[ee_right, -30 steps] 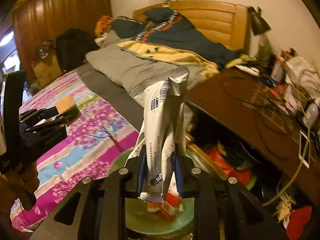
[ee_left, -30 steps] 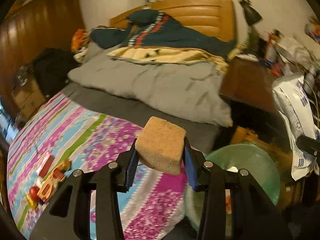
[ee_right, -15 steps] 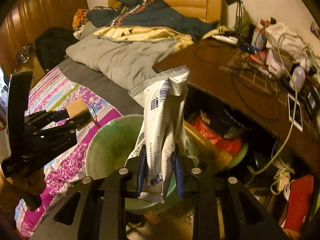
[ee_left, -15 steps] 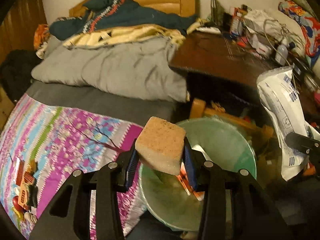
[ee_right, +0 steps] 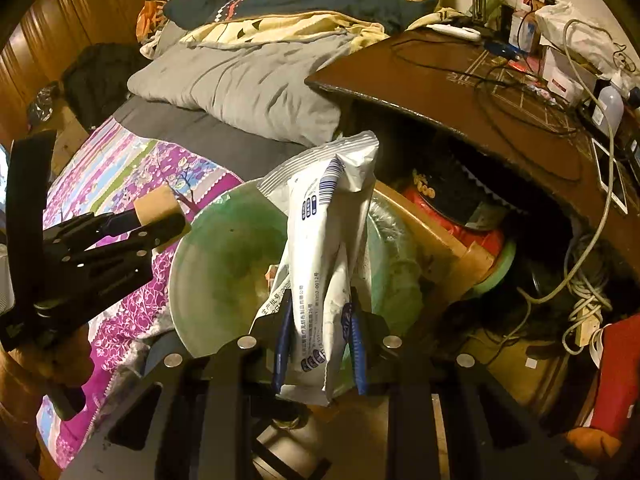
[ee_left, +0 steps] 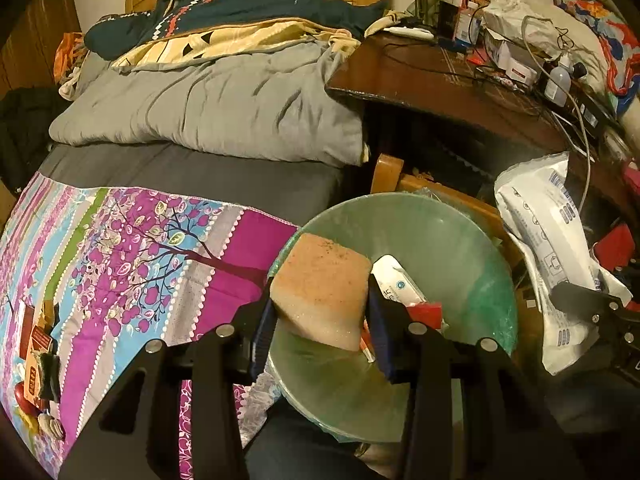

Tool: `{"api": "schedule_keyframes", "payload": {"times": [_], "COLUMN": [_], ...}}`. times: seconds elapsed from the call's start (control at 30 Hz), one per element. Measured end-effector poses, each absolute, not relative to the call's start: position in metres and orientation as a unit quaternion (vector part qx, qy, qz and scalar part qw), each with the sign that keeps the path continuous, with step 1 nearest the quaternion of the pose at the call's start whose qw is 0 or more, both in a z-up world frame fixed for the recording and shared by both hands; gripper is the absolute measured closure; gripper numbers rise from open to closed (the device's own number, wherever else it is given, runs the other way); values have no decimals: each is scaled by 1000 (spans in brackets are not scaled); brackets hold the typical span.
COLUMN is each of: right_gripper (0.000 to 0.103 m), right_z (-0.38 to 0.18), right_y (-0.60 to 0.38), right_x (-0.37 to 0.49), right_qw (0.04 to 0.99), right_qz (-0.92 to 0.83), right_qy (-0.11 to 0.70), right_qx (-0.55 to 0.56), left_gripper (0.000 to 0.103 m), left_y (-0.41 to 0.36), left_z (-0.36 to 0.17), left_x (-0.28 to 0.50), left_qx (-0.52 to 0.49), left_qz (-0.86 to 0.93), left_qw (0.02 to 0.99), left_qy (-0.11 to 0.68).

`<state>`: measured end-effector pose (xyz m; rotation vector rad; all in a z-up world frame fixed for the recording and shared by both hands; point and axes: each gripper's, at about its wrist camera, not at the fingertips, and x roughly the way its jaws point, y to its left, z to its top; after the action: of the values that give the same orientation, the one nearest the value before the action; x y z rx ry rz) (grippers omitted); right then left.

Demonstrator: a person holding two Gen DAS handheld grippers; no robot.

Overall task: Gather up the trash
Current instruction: 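Carry sponge and wrapper over the green bin and open both tools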

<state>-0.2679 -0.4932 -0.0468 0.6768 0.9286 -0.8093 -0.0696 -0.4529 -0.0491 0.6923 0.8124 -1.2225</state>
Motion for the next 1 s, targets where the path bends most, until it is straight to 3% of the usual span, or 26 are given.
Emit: {"api": "schedule_keyframes", "payload": {"times": [0.5, 0.57, 0.6, 0.63, 0.67, 0.7, 1.0], "right_gripper": [76, 72, 68, 58, 52, 52, 52], "right_z": [-43, -42, -42, -43, -45, -45, -50], "right_y": [-501, -503, -503, -503, -504, -504, -505], "right_x": [-260, -257, -254, -252, -252, -253, -260], "right_qw": [771, 773, 774, 773, 770, 770, 766], "right_qz": [-371, -373, -371, -370, -377, -380, -386], "right_qy": [417, 417, 420, 425, 427, 424, 419], "right_qx": [307, 299, 294, 291, 288, 288, 299], "left_gripper": [62, 60, 58, 43, 37, 34, 34], "left_y": [-459, -460, -460, -461, -461, -461, -456], "left_z": [-48, -48, -49, -50, -52, -53, -58], "left_x": [-72, -70, -70, -69, -68, -67, -66], "left_qx": [312, 310, 311, 314, 318, 317, 315], "left_qz": [-545, -548, -552, -551, -546, -543, -538], "left_qw": [691, 689, 684, 683, 685, 689, 688], "left_qy": [358, 359, 360, 362, 362, 361, 371]}}
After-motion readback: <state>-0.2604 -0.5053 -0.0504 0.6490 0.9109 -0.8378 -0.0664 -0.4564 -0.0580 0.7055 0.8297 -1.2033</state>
